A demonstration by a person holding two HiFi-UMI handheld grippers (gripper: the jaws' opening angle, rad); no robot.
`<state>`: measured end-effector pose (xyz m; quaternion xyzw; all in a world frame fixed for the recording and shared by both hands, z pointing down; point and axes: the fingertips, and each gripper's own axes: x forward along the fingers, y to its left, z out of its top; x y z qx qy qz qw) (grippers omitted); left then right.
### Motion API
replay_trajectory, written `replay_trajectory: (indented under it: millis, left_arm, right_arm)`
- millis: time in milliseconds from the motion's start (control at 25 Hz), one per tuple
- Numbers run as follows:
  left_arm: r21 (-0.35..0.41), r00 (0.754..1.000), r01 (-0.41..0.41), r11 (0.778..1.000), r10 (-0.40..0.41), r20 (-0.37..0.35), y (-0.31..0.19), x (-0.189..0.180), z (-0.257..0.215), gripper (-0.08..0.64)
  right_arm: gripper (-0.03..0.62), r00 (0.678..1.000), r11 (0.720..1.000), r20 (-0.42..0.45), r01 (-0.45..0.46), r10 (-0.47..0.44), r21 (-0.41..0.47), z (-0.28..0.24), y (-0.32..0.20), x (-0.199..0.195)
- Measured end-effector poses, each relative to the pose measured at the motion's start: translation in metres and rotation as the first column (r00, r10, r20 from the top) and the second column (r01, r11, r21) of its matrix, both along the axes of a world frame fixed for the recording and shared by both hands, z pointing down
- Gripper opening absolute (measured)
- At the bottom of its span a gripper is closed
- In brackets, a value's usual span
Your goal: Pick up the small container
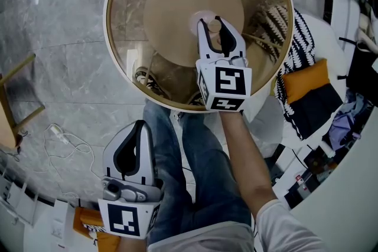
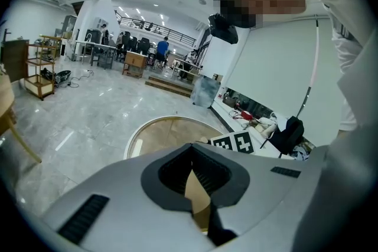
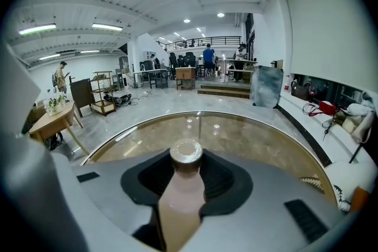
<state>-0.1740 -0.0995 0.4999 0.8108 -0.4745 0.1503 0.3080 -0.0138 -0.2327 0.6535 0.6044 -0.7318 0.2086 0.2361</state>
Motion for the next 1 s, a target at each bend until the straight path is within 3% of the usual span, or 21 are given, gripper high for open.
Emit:
replay_trajectory:
  millis: [1000]
  left_arm:
    - [0.018,0.999,-0.042,0.999,0.042,-0.006,-0.003,0.032,-0.016,0.015]
  right_arm:
    - [0.144,0.999,0.998,0.019,0.03,-0.029,-0.05,-0.002,0.02,0.026]
